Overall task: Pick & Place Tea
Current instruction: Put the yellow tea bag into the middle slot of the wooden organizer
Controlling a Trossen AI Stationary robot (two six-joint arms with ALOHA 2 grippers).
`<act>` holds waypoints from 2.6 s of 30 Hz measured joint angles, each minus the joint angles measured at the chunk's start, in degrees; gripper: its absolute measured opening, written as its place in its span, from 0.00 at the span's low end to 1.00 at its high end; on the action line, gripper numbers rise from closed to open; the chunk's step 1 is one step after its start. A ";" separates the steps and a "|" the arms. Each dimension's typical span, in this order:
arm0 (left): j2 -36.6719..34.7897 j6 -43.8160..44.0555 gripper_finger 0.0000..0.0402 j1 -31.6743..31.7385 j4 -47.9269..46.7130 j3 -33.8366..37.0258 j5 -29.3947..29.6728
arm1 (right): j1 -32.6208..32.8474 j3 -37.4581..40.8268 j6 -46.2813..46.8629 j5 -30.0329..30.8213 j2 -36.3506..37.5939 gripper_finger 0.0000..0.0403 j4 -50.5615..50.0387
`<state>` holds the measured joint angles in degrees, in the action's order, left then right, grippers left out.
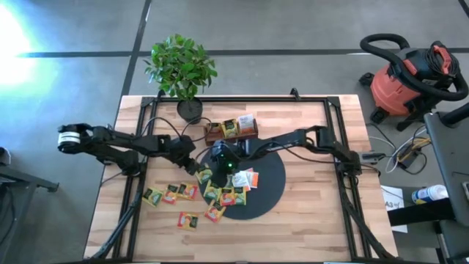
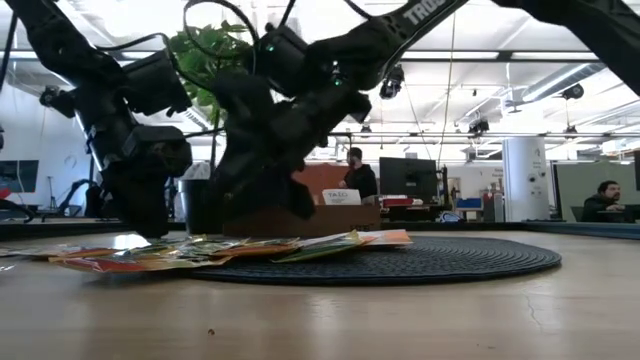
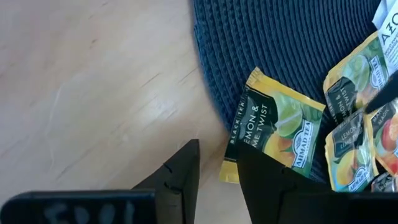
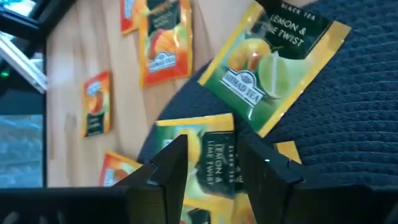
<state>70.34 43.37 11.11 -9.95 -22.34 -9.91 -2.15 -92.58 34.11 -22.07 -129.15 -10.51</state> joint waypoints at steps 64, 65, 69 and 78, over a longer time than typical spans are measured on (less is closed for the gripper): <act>-4.66 -27.69 0.00 2.81 -22.47 -32.21 13.97 | 0.75 6.25 -12.47 30.35 20.22 0.24 -17.52; -2.63 -29.56 0.00 3.70 -22.02 -33.31 13.99 | 0.76 8.19 -11.19 32.30 23.04 0.24 -18.95; 6.67 -37.76 0.00 7.03 -18.69 -38.63 13.44 | 0.52 17.21 -6.03 36.55 34.09 0.24 -21.02; 22.23 -46.73 0.00 10.23 -25.28 -52.78 10.88 | 0.81 31.95 6.38 40.30 48.59 0.24 -20.60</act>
<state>92.57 -3.36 21.34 -35.23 -75.12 0.97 -1.35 -60.63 40.49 18.23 -80.56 -31.11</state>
